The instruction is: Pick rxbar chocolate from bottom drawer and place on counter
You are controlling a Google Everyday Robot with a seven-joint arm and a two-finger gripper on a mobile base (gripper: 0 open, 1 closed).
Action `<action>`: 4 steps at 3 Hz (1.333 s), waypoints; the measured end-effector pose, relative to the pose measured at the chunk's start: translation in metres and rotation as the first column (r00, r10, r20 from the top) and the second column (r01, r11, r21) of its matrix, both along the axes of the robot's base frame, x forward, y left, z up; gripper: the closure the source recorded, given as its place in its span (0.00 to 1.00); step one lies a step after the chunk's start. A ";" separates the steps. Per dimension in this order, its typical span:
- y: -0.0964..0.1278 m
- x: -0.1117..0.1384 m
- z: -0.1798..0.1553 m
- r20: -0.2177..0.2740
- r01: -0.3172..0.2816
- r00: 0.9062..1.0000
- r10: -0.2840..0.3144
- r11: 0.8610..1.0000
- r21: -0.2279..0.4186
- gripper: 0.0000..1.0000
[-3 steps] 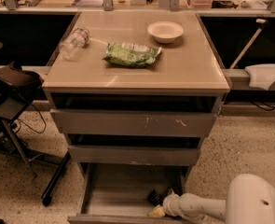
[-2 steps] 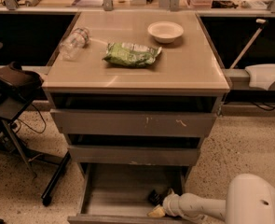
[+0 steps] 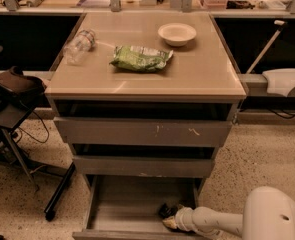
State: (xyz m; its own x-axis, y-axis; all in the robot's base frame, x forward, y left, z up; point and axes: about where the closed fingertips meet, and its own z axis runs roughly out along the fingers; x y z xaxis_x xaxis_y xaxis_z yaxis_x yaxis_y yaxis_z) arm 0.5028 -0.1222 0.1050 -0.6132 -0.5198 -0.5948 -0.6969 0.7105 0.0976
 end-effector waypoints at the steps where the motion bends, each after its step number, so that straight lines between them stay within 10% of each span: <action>1: -0.001 0.000 0.001 -0.005 0.005 1.000 -0.005 1.000 0.004 0.65; 2: -0.004 -0.002 0.005 0.007 0.013 1.000 -0.013 1.000 0.014 0.89; 4: -0.016 0.006 0.074 0.109 0.048 0.993 -0.049 0.999 0.011 1.00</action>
Offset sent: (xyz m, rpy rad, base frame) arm -0.0026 -0.0130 0.0120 0.0229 -0.0265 -0.0290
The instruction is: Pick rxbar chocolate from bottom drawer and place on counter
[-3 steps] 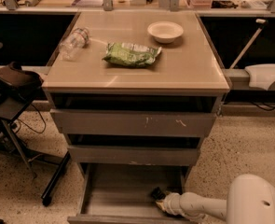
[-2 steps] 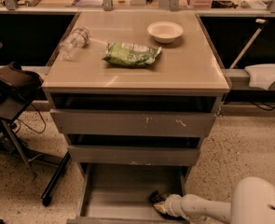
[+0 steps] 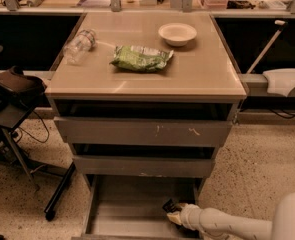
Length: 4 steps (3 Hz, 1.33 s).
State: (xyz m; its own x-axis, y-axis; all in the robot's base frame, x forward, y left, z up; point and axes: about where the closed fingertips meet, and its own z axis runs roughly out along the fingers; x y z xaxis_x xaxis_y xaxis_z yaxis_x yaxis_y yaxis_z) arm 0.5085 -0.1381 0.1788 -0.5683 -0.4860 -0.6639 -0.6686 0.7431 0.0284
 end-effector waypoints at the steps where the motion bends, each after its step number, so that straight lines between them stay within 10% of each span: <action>1: -0.023 0.002 0.093 0.134 0.059 0.989 -0.058 0.998 -0.007 1.00; 4: -0.034 -0.043 0.349 0.324 0.166 0.932 -0.161 0.986 0.015 1.00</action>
Offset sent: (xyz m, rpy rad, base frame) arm -0.0243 -0.0753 0.3692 -0.1238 -0.4436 -0.1417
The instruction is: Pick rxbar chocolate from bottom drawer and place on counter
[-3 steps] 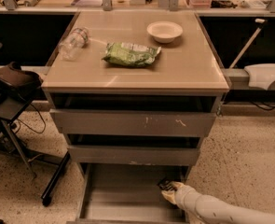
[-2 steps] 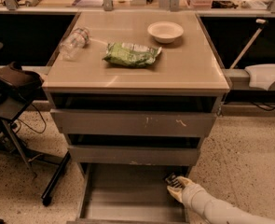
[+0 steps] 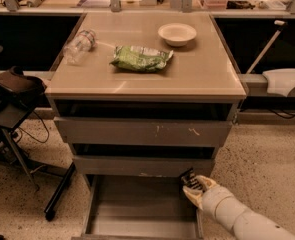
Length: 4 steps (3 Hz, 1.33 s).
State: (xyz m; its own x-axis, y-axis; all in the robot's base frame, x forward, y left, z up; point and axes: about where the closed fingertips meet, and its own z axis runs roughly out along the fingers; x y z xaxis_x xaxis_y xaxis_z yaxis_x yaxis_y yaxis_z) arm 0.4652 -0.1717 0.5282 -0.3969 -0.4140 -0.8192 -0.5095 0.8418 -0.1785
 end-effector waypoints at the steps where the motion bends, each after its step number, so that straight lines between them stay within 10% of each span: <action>1: -0.007 0.009 0.038 0.057 -0.002 0.998 0.006 0.998 -0.063 1.00; 4: -0.020 0.033 0.116 0.098 0.090 0.991 -0.087 0.996 -0.022 1.00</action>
Offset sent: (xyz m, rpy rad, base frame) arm 0.0084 -0.0069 0.0380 -0.0592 -0.0555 0.0033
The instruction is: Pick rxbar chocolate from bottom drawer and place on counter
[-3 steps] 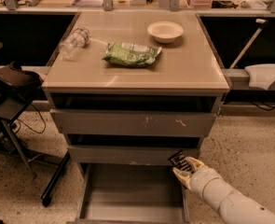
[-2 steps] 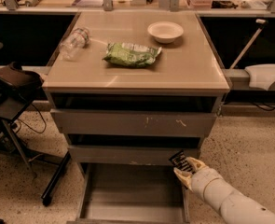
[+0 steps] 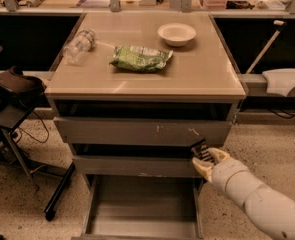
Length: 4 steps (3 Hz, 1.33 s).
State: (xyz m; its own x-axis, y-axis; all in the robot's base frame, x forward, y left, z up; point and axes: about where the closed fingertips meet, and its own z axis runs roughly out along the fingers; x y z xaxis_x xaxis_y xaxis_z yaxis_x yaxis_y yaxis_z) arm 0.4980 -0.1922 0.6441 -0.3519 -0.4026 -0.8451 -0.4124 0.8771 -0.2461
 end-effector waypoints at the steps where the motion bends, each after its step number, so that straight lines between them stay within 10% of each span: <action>1: -0.008 -0.003 0.104 0.117 0.079 0.990 -0.076 0.997 -0.024 1.00; 2: 0.007 -0.012 0.244 0.305 0.145 0.945 -0.120 0.987 -0.063 1.00; 3: 0.005 -0.027 0.287 0.362 0.197 0.921 -0.144 0.974 -0.115 1.00; 4: 0.005 -0.027 0.287 0.362 0.197 0.921 -0.144 0.974 -0.115 1.00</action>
Offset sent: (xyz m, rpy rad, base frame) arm -0.0920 0.0021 0.4824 -0.2307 -0.6139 -0.2696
